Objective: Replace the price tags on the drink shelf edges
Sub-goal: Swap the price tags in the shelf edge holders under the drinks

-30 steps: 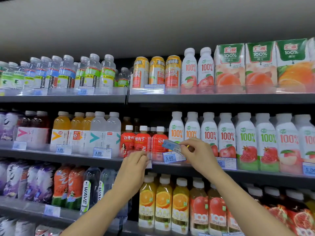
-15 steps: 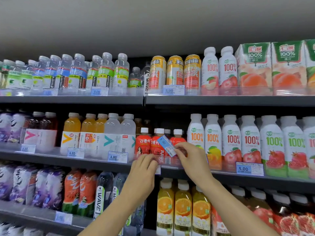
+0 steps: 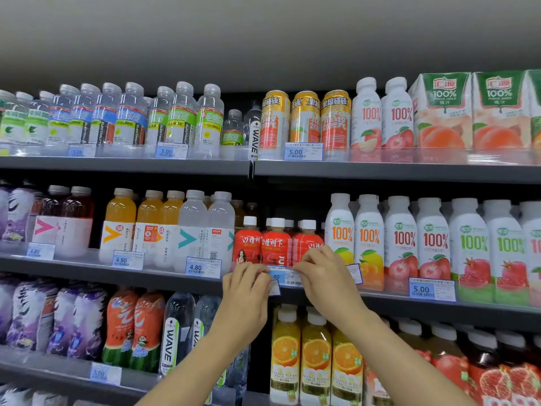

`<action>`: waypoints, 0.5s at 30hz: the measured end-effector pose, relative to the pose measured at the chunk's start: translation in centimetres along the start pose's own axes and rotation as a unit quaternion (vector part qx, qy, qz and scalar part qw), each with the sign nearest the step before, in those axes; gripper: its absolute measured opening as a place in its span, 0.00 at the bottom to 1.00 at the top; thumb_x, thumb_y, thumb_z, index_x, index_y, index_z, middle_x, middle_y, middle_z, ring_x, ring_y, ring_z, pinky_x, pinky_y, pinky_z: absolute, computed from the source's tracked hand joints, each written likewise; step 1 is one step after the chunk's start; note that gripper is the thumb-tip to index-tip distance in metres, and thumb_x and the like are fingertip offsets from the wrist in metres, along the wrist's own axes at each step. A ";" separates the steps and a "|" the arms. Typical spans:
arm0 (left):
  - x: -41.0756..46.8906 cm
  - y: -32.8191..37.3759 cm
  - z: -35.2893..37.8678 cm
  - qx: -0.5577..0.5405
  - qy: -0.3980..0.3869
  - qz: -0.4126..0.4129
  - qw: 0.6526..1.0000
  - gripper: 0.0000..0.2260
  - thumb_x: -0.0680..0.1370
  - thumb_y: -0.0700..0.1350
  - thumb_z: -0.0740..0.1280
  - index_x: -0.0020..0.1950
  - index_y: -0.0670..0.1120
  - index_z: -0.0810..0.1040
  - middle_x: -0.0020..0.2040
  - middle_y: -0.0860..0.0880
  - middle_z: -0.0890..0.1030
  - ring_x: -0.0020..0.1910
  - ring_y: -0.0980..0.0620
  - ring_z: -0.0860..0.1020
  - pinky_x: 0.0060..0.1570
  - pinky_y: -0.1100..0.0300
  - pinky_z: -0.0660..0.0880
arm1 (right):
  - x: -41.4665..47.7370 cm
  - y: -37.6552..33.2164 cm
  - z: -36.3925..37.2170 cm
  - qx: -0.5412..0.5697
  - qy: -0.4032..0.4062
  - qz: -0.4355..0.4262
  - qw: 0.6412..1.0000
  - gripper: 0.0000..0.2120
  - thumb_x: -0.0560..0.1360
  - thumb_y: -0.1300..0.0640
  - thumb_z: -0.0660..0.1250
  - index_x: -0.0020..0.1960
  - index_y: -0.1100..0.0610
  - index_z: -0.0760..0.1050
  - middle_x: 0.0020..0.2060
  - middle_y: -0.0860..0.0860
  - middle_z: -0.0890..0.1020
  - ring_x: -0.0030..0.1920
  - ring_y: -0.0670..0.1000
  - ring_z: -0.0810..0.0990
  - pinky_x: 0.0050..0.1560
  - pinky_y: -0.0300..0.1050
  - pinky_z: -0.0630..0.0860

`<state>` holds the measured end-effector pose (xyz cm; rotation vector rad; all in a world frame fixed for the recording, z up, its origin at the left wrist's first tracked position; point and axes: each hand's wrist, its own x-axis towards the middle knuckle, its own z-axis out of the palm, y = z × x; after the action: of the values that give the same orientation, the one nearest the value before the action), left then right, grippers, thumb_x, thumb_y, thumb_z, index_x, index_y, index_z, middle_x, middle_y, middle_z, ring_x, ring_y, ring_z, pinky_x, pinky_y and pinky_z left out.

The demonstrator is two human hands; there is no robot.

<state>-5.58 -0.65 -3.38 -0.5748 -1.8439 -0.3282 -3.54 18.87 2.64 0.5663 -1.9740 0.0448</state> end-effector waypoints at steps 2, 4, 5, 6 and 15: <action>0.3 0.2 -0.2 -0.006 -0.006 -0.014 1.000 0.10 0.81 0.48 0.56 0.55 0.48 0.76 0.60 0.52 0.75 0.61 0.49 0.71 0.57 0.54 0.65 | 0.1 -0.1 -0.3 0.001 -0.014 -0.002 1.000 0.09 0.74 0.54 0.70 0.54 0.52 0.83 0.45 0.46 0.78 0.49 0.50 0.73 0.47 0.48 0.75; 0.7 0.4 -0.6 -0.019 0.000 -0.030 0.999 0.12 0.82 0.50 0.55 0.55 0.48 0.76 0.59 0.53 0.74 0.61 0.51 0.70 0.57 0.55 0.65 | 0.1 -0.1 -1.0 0.013 -0.019 0.007 1.000 0.10 0.77 0.51 0.66 0.55 0.50 0.82 0.47 0.45 0.78 0.51 0.49 0.73 0.50 0.47 0.74; 0.9 0.6 -0.8 -0.028 0.004 -0.037 0.999 0.12 0.82 0.50 0.55 0.55 0.48 0.76 0.58 0.53 0.74 0.59 0.51 0.70 0.57 0.56 0.65 | 0.1 0.0 -1.5 0.024 -0.019 0.015 0.999 0.09 0.78 0.49 0.64 0.54 0.50 0.81 0.46 0.44 0.78 0.50 0.48 0.72 0.51 0.46 0.73; 1.1 0.8 -0.9 -0.042 0.011 -0.042 0.998 0.12 0.82 0.51 0.56 0.55 0.48 0.76 0.56 0.53 0.74 0.57 0.52 0.71 0.55 0.55 0.66 | 0.0 0.1 -1.9 0.036 -0.027 0.026 0.999 0.09 0.79 0.47 0.62 0.49 0.49 0.79 0.43 0.44 0.77 0.47 0.47 0.72 0.49 0.44 0.72; 3.7 5.6 -1.9 -0.321 -0.063 -0.159 0.931 0.07 0.79 0.46 0.70 0.55 0.53 0.77 0.48 0.58 0.81 0.49 0.62 0.78 0.44 0.69 0.74 | -1.8 1.9 -4.8 0.309 -0.145 0.126 0.931 0.14 0.81 0.52 0.61 0.66 0.45 0.74 0.53 0.38 0.78 0.51 0.39 0.76 0.51 0.35 0.74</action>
<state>-2.06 3.97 0.47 -0.7448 -1.9431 -1.1655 0.38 22.59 3.75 0.7437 -2.3109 0.8088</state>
